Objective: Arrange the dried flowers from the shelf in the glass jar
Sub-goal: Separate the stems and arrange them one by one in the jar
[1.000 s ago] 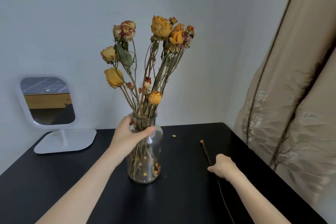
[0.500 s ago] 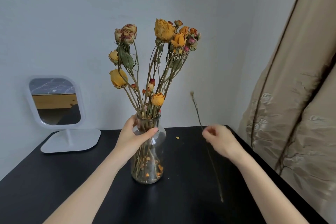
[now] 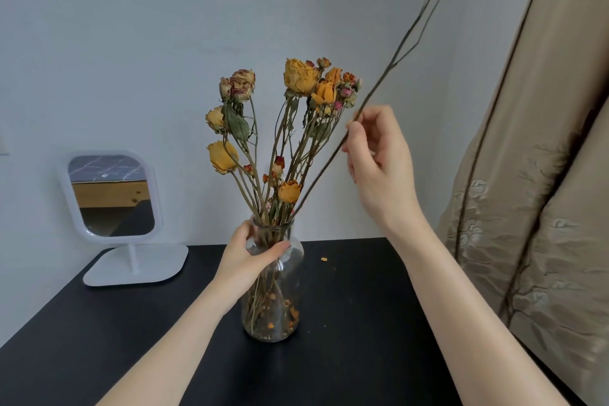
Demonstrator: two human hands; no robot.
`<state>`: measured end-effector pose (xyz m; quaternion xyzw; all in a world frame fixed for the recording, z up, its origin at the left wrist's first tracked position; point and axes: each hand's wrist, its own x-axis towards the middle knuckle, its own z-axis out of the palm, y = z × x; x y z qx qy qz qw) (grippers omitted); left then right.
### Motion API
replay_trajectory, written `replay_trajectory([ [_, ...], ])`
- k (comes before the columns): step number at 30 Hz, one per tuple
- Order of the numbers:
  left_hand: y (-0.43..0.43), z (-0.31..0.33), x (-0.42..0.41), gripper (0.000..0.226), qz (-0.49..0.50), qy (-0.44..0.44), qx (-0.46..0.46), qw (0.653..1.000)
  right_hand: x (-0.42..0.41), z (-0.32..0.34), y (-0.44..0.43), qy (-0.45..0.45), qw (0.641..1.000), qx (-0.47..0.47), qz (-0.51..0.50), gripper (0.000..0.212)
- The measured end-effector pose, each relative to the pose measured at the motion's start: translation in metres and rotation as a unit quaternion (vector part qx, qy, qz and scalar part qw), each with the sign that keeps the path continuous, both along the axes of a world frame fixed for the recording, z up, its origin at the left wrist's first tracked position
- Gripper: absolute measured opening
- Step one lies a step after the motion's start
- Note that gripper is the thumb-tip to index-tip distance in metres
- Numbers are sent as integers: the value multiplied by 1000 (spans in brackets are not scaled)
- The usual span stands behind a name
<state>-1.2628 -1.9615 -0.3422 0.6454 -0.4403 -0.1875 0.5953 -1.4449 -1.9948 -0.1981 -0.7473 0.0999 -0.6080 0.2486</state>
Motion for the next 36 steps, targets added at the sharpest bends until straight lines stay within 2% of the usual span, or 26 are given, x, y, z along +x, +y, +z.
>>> replay_trajectory([
  [6,0,0,-1,61,5,4,3,1000,15,-11,-1,43,998,-34,-31,5],
  [19,2,0,-3,64,7,5,-8,1000,30,-31,2,132,989,-68,-6,4],
  [24,2,0,-3,57,6,10,-15,1000,38,-40,0,188,978,-90,-35,13],
  [36,0,-2,-2,51,3,3,-15,1000,40,-43,-8,255,958,-90,-102,8],
])
